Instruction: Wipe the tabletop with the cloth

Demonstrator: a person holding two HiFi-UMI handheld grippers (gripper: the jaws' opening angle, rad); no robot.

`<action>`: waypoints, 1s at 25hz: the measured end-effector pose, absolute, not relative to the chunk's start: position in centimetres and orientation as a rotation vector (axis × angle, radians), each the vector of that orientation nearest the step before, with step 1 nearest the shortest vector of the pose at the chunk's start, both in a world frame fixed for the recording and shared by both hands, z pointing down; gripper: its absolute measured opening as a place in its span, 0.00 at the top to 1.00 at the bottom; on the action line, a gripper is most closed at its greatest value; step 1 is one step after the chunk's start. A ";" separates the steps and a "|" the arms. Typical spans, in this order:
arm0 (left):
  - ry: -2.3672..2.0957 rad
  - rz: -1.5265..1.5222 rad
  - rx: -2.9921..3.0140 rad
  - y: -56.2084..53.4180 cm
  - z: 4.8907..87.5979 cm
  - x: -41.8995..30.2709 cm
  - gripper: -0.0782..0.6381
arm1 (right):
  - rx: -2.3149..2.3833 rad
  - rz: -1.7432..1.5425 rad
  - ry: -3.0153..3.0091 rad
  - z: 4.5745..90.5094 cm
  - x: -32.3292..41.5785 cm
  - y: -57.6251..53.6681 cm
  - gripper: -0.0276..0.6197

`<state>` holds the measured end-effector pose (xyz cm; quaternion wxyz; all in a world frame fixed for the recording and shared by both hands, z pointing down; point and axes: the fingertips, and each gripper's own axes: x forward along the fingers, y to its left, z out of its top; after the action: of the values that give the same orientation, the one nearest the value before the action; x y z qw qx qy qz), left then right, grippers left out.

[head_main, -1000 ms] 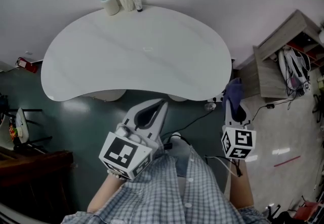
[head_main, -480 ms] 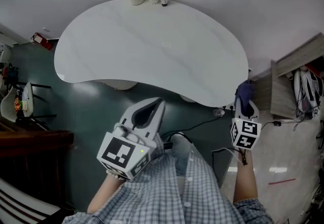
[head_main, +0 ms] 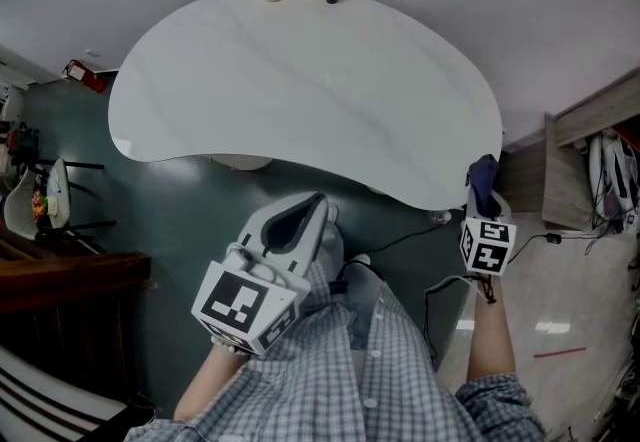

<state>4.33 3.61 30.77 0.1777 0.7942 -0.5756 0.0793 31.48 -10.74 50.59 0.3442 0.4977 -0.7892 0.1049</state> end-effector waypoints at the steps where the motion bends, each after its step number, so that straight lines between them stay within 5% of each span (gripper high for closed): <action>1: -1.622 0.226 2.251 3.4 30.8 4.0 0.88 | 1.285 0.293 -2.041 51.0 31.2 -10.8 0.88; 25: -1.429 0.274 2.367 -6.9 31.3 -2.1 0.88 | 1.458 0.549 -1.871 53.4 28.4 -10.6 0.88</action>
<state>-2.13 -6.89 31.28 0.1805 0.8379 -0.5058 0.0969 28.35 -10.59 53.42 0.3464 0.5618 -0.7209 0.2114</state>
